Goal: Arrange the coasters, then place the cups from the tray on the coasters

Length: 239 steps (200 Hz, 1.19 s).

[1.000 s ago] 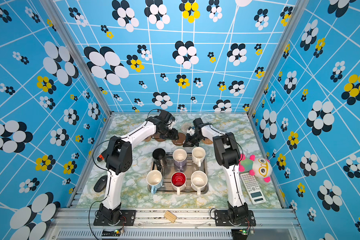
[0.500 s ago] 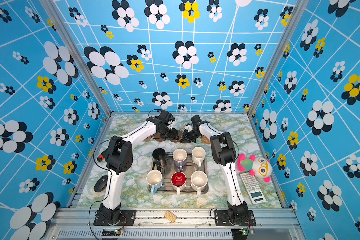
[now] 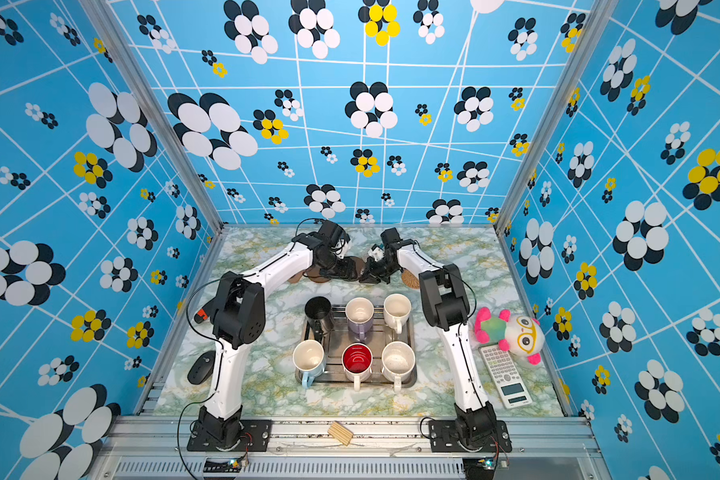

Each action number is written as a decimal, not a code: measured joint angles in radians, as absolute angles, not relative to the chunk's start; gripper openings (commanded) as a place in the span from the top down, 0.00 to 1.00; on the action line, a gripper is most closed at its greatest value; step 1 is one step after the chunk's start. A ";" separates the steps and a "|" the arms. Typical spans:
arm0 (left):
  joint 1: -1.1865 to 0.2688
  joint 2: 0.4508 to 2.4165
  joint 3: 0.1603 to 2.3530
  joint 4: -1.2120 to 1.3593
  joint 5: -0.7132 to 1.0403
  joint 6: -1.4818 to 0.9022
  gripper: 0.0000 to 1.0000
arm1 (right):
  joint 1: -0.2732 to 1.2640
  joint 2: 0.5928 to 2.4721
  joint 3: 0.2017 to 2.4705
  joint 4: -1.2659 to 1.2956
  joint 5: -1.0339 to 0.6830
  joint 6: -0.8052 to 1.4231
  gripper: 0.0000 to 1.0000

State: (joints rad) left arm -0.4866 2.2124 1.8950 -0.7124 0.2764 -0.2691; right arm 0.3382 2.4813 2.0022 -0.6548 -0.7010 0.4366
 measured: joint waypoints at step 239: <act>-0.457 1.248 1.167 -0.317 -0.039 -0.296 0.35 | 0.281 2.722 2.669 -0.952 -0.244 0.346 1.00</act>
